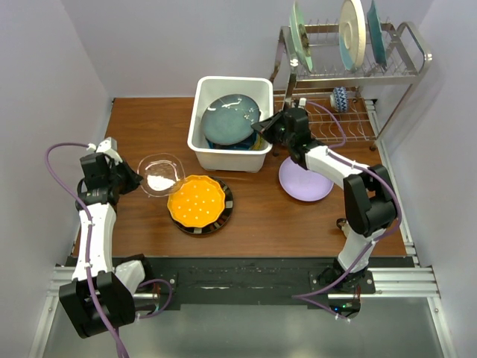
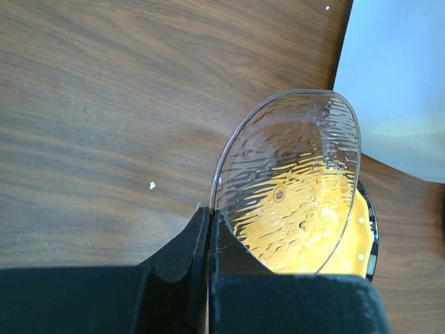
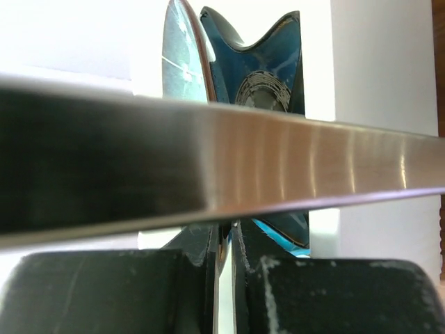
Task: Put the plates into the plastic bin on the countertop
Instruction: Place the plate in the plastic bin.
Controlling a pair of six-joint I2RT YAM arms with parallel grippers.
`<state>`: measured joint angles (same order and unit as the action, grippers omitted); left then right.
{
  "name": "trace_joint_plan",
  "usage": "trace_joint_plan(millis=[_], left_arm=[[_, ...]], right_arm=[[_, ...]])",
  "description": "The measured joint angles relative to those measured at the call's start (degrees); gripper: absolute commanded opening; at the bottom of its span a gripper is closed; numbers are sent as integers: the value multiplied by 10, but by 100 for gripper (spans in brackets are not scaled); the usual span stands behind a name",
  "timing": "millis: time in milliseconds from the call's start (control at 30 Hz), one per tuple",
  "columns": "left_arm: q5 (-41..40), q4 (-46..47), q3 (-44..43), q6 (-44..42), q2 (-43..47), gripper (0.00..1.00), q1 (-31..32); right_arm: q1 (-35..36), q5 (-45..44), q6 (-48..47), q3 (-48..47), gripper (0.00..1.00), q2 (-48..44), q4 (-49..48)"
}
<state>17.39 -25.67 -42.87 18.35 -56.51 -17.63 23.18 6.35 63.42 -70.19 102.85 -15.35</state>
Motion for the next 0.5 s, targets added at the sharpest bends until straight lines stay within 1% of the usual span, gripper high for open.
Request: trace_joint_plan(millis=[100,300,400,467,500], left_arm=[[0,0,3,0,0,0,0],[0,0,5,0,0,0,0],[0,0,5,0,0,0,0],[0,0,5,0,0,0,0],[0,0,5,0,0,0,0]], right_arm=[[0,-5,0,-6,1,2,15],[-1,-9,-3,-14,7,9,29],[-1,-8,-4,-15,12,9,30],[-1,-7,-3,-16,19,10,30],[-1,-4,-3,-17,20,10,30]])
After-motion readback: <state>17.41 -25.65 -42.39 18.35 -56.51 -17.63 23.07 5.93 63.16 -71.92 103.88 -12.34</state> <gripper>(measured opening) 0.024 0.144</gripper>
